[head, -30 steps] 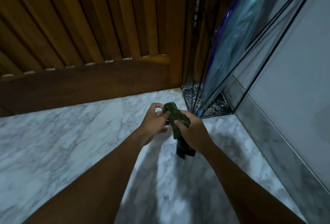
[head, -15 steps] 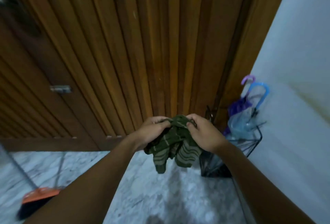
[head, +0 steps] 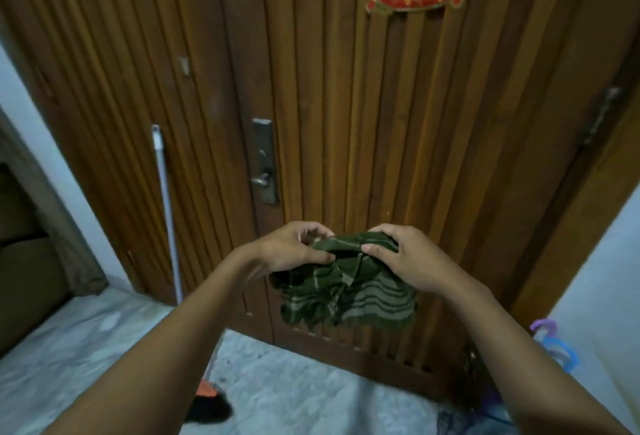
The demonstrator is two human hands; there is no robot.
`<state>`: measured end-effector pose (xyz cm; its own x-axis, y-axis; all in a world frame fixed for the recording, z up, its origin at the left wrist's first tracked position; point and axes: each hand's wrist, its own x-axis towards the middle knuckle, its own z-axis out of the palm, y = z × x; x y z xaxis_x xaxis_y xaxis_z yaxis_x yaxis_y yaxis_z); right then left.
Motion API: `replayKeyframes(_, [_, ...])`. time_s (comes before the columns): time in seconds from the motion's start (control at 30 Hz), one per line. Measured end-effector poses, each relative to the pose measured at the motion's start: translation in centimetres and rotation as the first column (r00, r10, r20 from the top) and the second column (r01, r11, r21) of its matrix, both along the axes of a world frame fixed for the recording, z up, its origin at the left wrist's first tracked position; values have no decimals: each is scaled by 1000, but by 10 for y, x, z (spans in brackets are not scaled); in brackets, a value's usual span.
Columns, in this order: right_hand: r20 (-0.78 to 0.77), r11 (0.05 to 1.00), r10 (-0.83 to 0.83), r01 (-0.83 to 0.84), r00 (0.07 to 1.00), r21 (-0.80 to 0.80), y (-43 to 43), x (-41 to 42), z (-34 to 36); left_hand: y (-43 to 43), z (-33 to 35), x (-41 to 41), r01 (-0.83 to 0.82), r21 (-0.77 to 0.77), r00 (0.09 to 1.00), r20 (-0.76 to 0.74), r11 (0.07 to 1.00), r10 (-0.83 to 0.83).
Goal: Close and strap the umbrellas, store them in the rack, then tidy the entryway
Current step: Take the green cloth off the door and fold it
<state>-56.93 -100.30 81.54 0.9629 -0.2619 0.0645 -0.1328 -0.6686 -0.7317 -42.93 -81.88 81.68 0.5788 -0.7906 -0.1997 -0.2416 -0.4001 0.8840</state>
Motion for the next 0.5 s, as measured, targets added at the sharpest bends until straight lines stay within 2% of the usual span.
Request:
replayKeyframes(0.17, [137,998,1,9,991,-68,51,58,35,65,39,54,26,-97,999,22,995,-24])
replayKeyframes(0.4, [288,989,62,-19,956,-148,123,153,79,138,89,144,41,-238,941,336,970,42])
replayKeyframes(0.5, [352,984,86,-24,932,-176,142,190,101,160,110,178,59,-326,938,340,944,59])
